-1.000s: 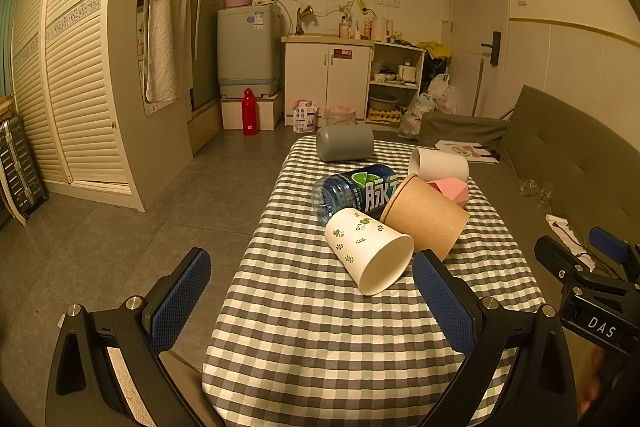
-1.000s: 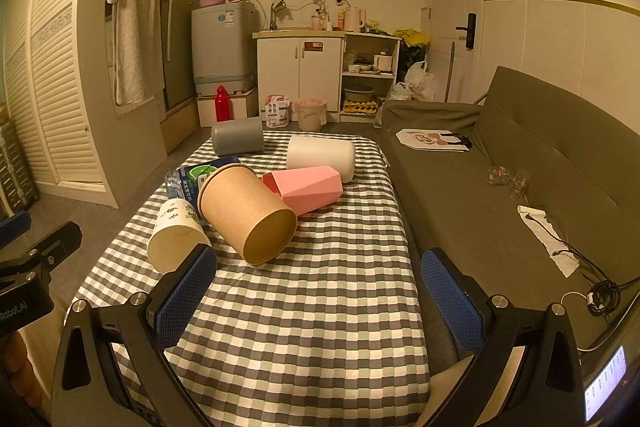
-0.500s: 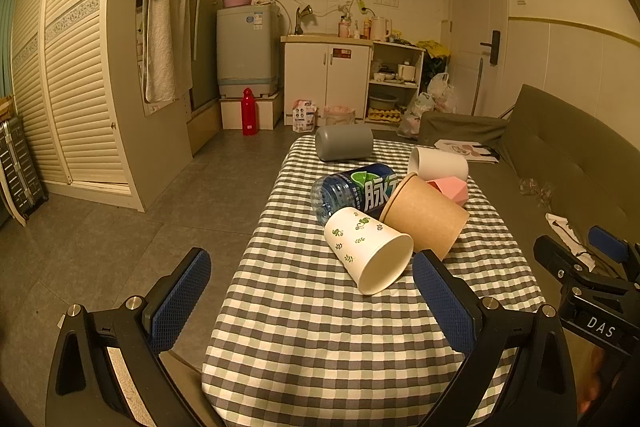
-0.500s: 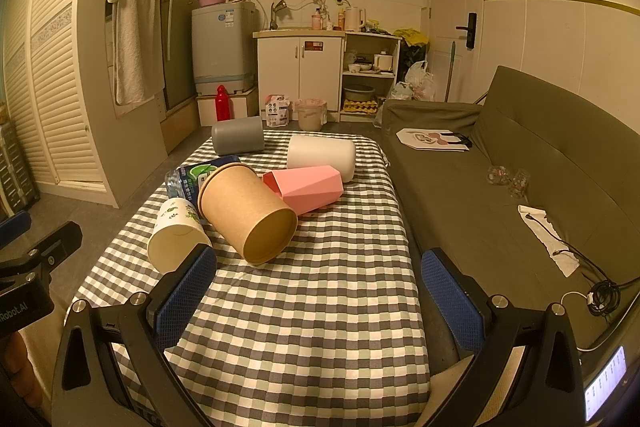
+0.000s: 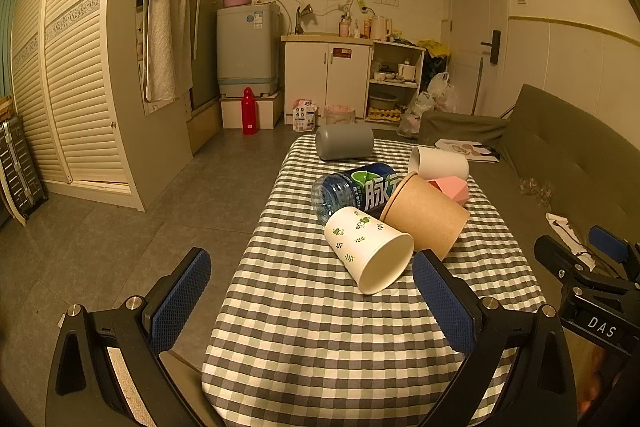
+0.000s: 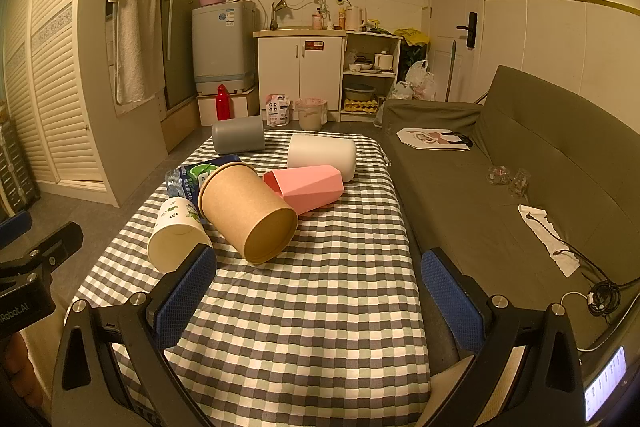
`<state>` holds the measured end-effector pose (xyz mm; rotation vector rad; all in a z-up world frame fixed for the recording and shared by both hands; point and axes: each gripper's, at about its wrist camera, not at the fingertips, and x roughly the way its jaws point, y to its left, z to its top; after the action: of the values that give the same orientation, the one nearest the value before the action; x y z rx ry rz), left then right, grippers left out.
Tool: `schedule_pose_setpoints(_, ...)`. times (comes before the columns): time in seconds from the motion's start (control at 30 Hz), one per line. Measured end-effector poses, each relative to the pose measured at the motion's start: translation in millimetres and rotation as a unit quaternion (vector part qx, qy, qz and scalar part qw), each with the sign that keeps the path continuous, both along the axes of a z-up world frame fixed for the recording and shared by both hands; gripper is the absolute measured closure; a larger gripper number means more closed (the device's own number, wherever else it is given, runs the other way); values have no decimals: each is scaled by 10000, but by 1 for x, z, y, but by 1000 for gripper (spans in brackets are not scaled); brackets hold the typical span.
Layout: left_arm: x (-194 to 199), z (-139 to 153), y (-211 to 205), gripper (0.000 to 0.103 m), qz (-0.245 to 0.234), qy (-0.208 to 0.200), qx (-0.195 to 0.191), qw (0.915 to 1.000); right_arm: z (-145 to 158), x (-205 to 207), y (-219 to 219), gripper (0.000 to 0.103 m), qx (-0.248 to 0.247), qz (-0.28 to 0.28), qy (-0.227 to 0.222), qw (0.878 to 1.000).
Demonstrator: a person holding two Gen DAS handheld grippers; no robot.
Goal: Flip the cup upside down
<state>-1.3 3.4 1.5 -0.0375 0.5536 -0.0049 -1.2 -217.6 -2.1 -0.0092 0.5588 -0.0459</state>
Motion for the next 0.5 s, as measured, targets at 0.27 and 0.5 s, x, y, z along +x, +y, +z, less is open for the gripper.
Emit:
schedule_pose_setpoints(0.27,0,-1,0,0,-4,10,0,10000,0,0,0,0,-2,2,1,10000)
schedule_pose_setpoints(0.5,0,-1,0,0,-3,9,-1,10000,0,0,1,0,-3,0,0,10000)
